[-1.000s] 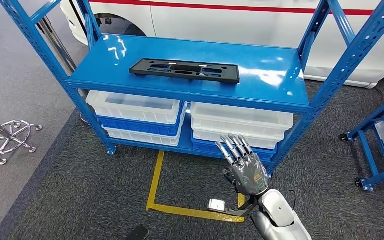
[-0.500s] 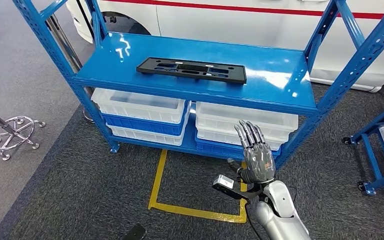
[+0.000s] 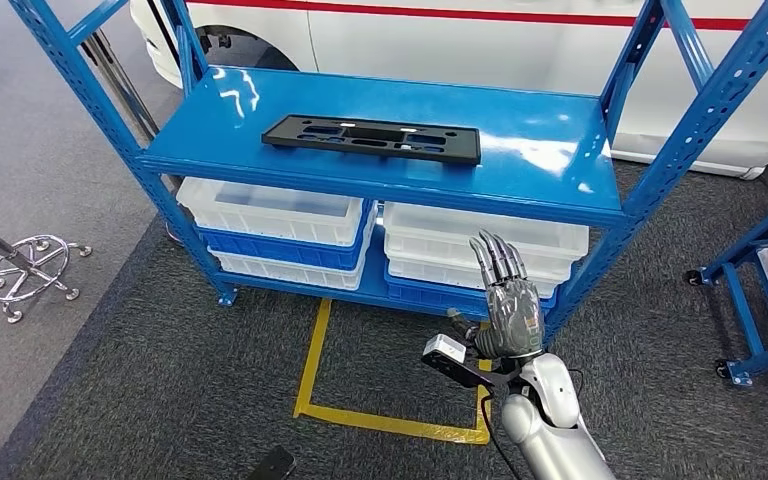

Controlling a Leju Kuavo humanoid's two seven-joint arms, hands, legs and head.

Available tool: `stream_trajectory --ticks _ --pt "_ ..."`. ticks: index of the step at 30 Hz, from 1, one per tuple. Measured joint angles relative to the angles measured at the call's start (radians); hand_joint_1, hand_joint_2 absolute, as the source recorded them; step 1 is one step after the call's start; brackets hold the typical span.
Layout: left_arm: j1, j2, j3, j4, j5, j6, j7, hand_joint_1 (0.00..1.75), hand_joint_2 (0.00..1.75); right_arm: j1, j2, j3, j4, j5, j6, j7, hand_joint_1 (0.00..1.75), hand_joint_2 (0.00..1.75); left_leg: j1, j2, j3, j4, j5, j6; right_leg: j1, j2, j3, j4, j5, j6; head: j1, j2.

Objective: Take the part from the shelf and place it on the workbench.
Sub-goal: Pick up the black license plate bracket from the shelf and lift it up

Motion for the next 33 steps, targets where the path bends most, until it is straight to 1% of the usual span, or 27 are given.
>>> stream_trajectory --ticks 2,3,4,5,6,8,9,10,11,12,13,14,15,18,19,20,21,23,24,25,26,27,28,29,30,31,33 --pt "-0.001 0.000 0.006 0.000 -0.003 -0.006 -0.001 0.00 1.75 -0.008 0.002 0.000 0.000 0.018 0.005 0.021 0.00 1.75 -0.004 0.000 0.006 -0.021 0.001 0.006 0.000 -0.002 -0.002 -0.004 0.005 0.011 0.000 0.000" --pt "0.000 -0.001 0.008 0.000 -0.006 -0.010 -0.001 0.00 1.75 -0.014 0.003 0.000 0.000 0.028 0.011 0.035 0.00 1.75 -0.001 0.000 0.008 -0.028 0.006 0.007 -0.001 -0.002 -0.002 -0.005 0.005 0.017 0.000 0.000" --pt "0.001 -0.001 0.010 0.000 -0.009 -0.014 -0.001 0.00 1.75 -0.024 0.004 0.001 0.000 0.039 0.018 0.050 0.00 1.75 0.001 0.000 0.012 -0.038 0.011 0.010 -0.001 -0.002 -0.005 0.002 -0.002 0.022 0.000 0.000" --pt "0.000 -0.001 0.010 0.000 -0.012 -0.017 -0.002 0.00 1.75 -0.035 0.005 0.001 0.001 0.048 0.027 0.064 0.00 1.75 0.005 0.001 0.016 -0.046 0.017 0.014 -0.001 0.000 -0.016 0.026 -0.018 0.027 0.001 0.000" --pt "-0.002 -0.002 0.011 0.000 -0.015 -0.021 -0.002 0.00 1.75 -0.047 0.005 0.001 0.004 0.055 0.036 0.073 0.00 1.75 0.007 0.002 0.018 -0.052 0.021 0.016 -0.001 0.001 -0.036 0.070 -0.045 0.030 0.001 0.000" --pt "-0.005 -0.004 0.014 0.000 -0.019 -0.026 -0.002 0.00 1.75 -0.065 0.005 0.002 0.014 0.059 0.049 0.081 0.00 1.75 0.006 0.001 0.016 -0.053 0.022 0.020 -0.003 0.003 -0.096 0.194 -0.102 0.035 0.001 0.000" --pt "-0.005 -0.005 0.016 0.000 -0.019 -0.028 -0.002 0.00 1.75 -0.070 0.005 0.003 0.021 0.061 0.052 0.081 0.00 1.75 0.006 0.000 0.016 -0.051 0.022 0.019 -0.005 0.003 -0.118 0.239 -0.114 0.038 0.001 0.000" --pt "-0.005 -0.006 0.017 0.000 -0.020 -0.030 -0.002 0.00 1.75 -0.073 0.005 0.004 0.028 0.062 0.054 0.082 0.00 1.75 0.007 -0.002 0.015 -0.049 0.021 0.018 -0.008 0.003 -0.126 0.253 -0.108 0.040 0.001 0.000" --pt "-0.004 -0.007 0.019 0.000 -0.020 -0.033 -0.002 0.00 1.75 -0.075 0.006 0.005 0.034 0.064 0.053 0.083 0.00 1.75 0.008 -0.004 0.015 -0.045 0.019 0.016 -0.011 0.003 -0.114 0.227 -0.083 0.042 0.001 0.000" --pt "-0.003 -0.008 0.021 0.000 -0.020 -0.035 -0.002 0.00 1.75 -0.078 0.006 0.008 0.038 0.065 0.052 0.084 0.00 1.75 0.009 -0.005 0.014 -0.040 0.016 0.012 -0.014 0.003 -0.086 0.169 -0.046 0.044 0.001 0.000" --pt "-0.003 -0.009 0.023 0.000 -0.020 -0.036 -0.002 0.00 1.75 -0.082 0.007 0.011 0.042 0.067 0.052 0.085 0.00 1.75 0.010 -0.006 0.012 -0.033 0.011 0.008 -0.016 0.004 -0.054 0.106 -0.020 0.044 0.001 0.000" --pt "-0.004 -0.009 0.025 0.000 -0.021 -0.036 -0.002 0.00 1.75 -0.086 0.008 0.015 0.046 0.067 0.051 0.086 0.00 1.75 0.009 -0.007 0.009 -0.024 0.007 0.002 -0.016 0.005 -0.030 0.053 -0.001 0.042 0.001 0.000" --pt "-0.004 -0.010 0.028 0.000 -0.021 -0.036 -0.002 0.00 1.75 -0.089 0.010 0.018 0.049 0.068 0.050 0.086 0.00 1.75 0.008 -0.007 0.005 -0.018 0.003 -0.003 -0.015 0.007 -0.015 0.021 0.005 0.038 0.000 0.000" --pt "-0.004 -0.010 0.034 0.000 -0.021 -0.036 -0.003 0.00 1.75 -0.091 0.014 0.022 0.056 0.068 0.050 0.087 0.00 1.75 0.007 -0.007 0.000 -0.013 -0.001 -0.016 -0.010 0.008 -0.014 0.009 0.003 0.021 -0.001 0.000" --pt "-0.004 -0.010 0.035 0.000 -0.021 -0.036 -0.003 0.00 1.75 -0.093 0.015 0.023 0.057 0.068 0.050 0.087 0.00 1.75 0.009 -0.006 -0.003 -0.005 -0.008 -0.021 -0.011 0.008 -0.013 0.007 0.004 0.014 -0.001 0.000" --pt "-0.004 -0.010 0.035 0.000 -0.022 -0.036 -0.003 0.00 1.75 -0.094 0.016 0.024 0.058 0.068 0.050 0.087 0.00 1.75 0.010 -0.006 -0.012 0.018 -0.024 -0.026 -0.013 0.007 -0.011 0.004 0.005 0.008 -0.001 0.000" --pt "-0.004 -0.010 0.035 0.000 -0.022 -0.036 -0.003 0.00 1.75 -0.095 0.018 0.025 0.059 0.068 0.050 0.087 0.00 1.75 0.011 -0.005 -0.032 0.061 -0.049 -0.031 -0.014 0.006 -0.010 0.003 0.006 0.003 -0.001 0.000" --pt "-0.003 -0.010 0.036 0.000 -0.023 -0.036 -0.003 0.00 1.75 -0.096 0.020 0.026 0.062 0.071 0.049 0.087 0.00 1.75 0.013 -0.005 -0.091 0.189 -0.109 -0.038 -0.013 0.004 -0.009 0.002 0.005 -0.002 -0.001 0.000" --pt "-0.001 -0.010 0.036 0.000 -0.024 -0.037 -0.003 0.00 1.75 -0.096 0.020 0.027 0.064 0.075 0.048 0.088 0.00 1.75 0.014 -0.005 -0.118 0.243 -0.127 -0.040 -0.012 0.004 -0.009 0.003 0.005 -0.002 -0.001 0.000" --pt "0.000 -0.010 0.036 0.000 -0.026 -0.037 -0.003 0.00 1.75 -0.096 0.020 0.027 0.067 0.080 0.045 0.089 0.00 1.75 0.014 -0.005 -0.131 0.267 -0.126 -0.039 -0.010 0.004 -0.009 0.003 0.005 -0.003 -0.001 0.000" --pt "0.001 -0.010 0.036 0.000 -0.028 -0.037 -0.003 0.00 1.75 -0.096 0.020 0.028 0.068 0.086 0.042 0.091 0.00 1.75 0.013 -0.005 -0.125 0.251 -0.106 -0.036 -0.009 0.004 -0.008 0.004 0.004 -0.003 -0.001 0.000" --pt "0.001 -0.010 0.037 0.000 -0.030 -0.037 -0.003 0.00 1.75 -0.096 0.020 0.029 0.069 0.090 0.038 0.092 0.00 1.75 0.013 -0.005 -0.101 0.197 -0.071 -0.030 -0.008 0.005 -0.007 0.004 0.004 -0.003 -0.001 0.000" --pt "0.001 -0.010 0.038 0.000 -0.032 -0.037 -0.003 0.00 1.75 -0.097 0.021 0.029 0.069 0.093 0.035 0.092 0.00 1.75 0.011 -0.005 -0.067 0.123 -0.035 -0.022 -0.007 0.005 -0.006 0.004 0.003 -0.003 -0.001 0.000" --pt "-0.001 -0.009 0.039 0.000 -0.033 -0.037 -0.003 0.00 1.75 -0.097 0.021 0.029 0.069 0.094 0.034 0.093 0.00 1.75 0.008 -0.004 -0.034 0.056 -0.011 -0.015 -0.005 0.005 -0.005 0.003 0.003 -0.001 -0.001 0.000" --pt "-0.002 -0.009 0.040 0.000 -0.033 -0.038 -0.003 0.00 1.75 -0.098 0.021 0.029 0.069 0.095 0.033 0.093 0.00 1.75 0.004 -0.004 -0.013 0.011 0.002 -0.009 -0.004 0.005 -0.006 0.003 0.003 0.003 -0.001 0.000" --pt "-0.002 -0.009 0.041 0.000 -0.034 -0.039 -0.003 0.00 1.75 -0.098 0.022 0.029 0.070 0.096 0.032 0.093 0.00 1.75 0.001 -0.004 -0.003 -0.012 0.005 -0.005 -0.004 0.005 -0.006 0.001 0.004 0.008 -0.001 0.000" --pt "-0.002 -0.009 0.041 0.000 -0.036 -0.043 -0.004 0.00 1.75 -0.098 0.022 0.031 0.070 0.098 0.031 0.093 0.00 1.75 0.000 -0.004 0.001 -0.022 0.007 0.000 -0.004 0.005 -0.005 -0.005 0.007 0.020 -0.001 0.000"
